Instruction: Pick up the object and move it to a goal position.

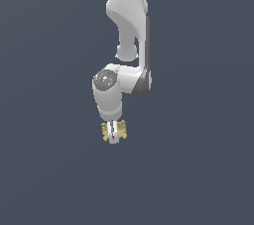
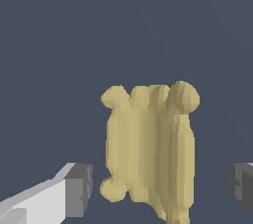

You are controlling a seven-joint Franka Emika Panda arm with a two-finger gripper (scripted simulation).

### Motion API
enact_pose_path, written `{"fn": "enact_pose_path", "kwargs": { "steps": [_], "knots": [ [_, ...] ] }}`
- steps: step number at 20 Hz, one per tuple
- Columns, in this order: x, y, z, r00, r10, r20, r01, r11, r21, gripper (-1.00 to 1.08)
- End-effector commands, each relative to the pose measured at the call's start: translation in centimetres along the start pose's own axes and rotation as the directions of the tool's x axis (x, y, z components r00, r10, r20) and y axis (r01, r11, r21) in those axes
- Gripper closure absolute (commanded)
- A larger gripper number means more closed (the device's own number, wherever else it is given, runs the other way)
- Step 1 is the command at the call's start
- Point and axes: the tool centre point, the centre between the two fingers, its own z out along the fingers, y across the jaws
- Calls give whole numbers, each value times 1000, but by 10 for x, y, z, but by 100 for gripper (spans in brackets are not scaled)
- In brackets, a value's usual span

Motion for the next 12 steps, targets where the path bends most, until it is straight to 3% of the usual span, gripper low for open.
{"fn": "enact_pose_path", "kwargs": {
  "steps": [1,12],
  "knots": [
    [0,0,3,1000,0,0,0,1000,0,-92],
    [0,1,48,1000,5,0,-5,1000,0,-92]
  ]
}}
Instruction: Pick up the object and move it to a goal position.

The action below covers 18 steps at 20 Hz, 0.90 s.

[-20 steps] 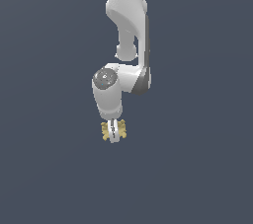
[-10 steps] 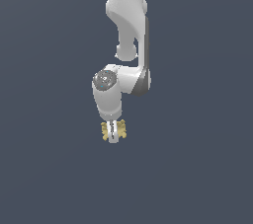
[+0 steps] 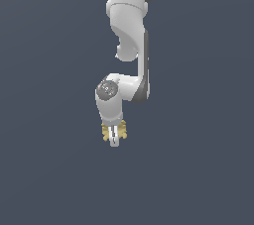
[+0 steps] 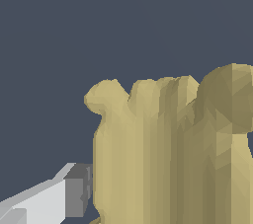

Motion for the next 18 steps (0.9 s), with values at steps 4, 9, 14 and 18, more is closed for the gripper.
{"fn": "enact_pose_path", "kwargs": {
  "steps": [4,9,14,18],
  "knots": [
    [0,-1,6,1000,0,0,0,1000,2,108],
    [0,-1,6,1000,0,0,0,1000,2,108],
    [1,-4,0,1000,1,-1,-1,1000,10,108],
    [1,-7,0,1000,1,-1,-1,1000,10,108]
  ]
}}
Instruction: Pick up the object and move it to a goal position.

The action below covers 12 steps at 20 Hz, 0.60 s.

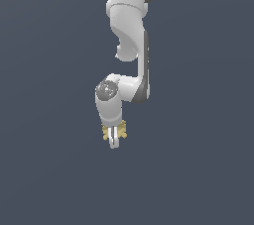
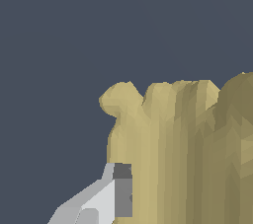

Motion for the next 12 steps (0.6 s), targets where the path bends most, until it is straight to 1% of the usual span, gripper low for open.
{"fn": "enact_pose_path", "kwargs": {
  "steps": [1,6,12],
  "knots": [
    [0,-2,0,1000,0,0,0,1000,0,108],
    [1,-13,1,1000,-1,0,1,1000,-1,108],
    [3,-33,2,1000,-1,0,1,1000,-4,108]
  ]
}}
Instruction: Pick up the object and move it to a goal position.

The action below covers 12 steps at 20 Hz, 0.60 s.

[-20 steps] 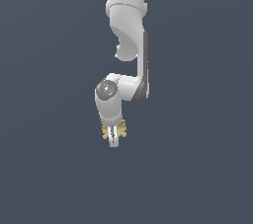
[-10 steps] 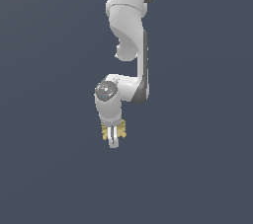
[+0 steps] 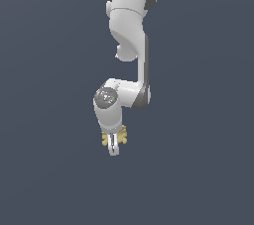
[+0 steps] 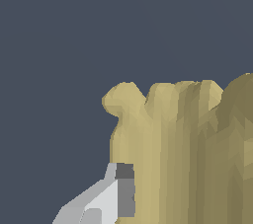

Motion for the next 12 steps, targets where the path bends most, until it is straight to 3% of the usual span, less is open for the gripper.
{"fn": "enact_pose_path", "kwargs": {
  "steps": [1,12],
  "knots": [
    [1,-10,2,1000,-1,0,1,1000,-1,108],
    [5,-44,4,1000,-2,0,2,1000,-5,108]
  ]
}}
